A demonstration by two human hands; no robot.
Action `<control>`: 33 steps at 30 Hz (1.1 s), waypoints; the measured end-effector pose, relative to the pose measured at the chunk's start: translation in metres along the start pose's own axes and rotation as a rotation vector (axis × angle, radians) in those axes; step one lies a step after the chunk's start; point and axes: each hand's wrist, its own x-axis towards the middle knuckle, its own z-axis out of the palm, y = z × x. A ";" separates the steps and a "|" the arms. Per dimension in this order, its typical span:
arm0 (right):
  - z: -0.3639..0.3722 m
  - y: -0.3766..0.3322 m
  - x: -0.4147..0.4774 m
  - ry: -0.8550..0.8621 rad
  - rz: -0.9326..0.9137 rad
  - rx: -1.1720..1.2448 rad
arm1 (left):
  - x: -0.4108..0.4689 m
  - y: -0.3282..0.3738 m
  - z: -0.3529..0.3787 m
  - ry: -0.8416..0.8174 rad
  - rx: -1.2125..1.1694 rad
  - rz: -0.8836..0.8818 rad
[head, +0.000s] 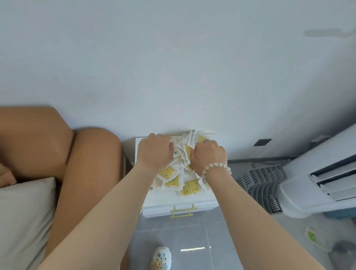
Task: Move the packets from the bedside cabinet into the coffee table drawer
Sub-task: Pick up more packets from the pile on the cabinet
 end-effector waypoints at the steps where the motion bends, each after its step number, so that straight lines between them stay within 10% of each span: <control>1: 0.006 0.003 0.004 -0.024 0.005 0.002 | 0.003 -0.002 0.005 -0.023 0.010 -0.004; 20: 0.208 0.099 0.082 -0.373 0.333 -0.003 | 0.037 0.013 0.186 -0.379 -0.110 -0.162; 28: 0.302 0.113 0.107 -0.454 0.849 0.352 | 0.057 0.046 0.272 -0.491 -0.130 -0.299; 33: 0.331 0.115 0.116 -0.433 0.870 0.452 | 0.062 0.061 0.302 -0.559 -0.091 -0.344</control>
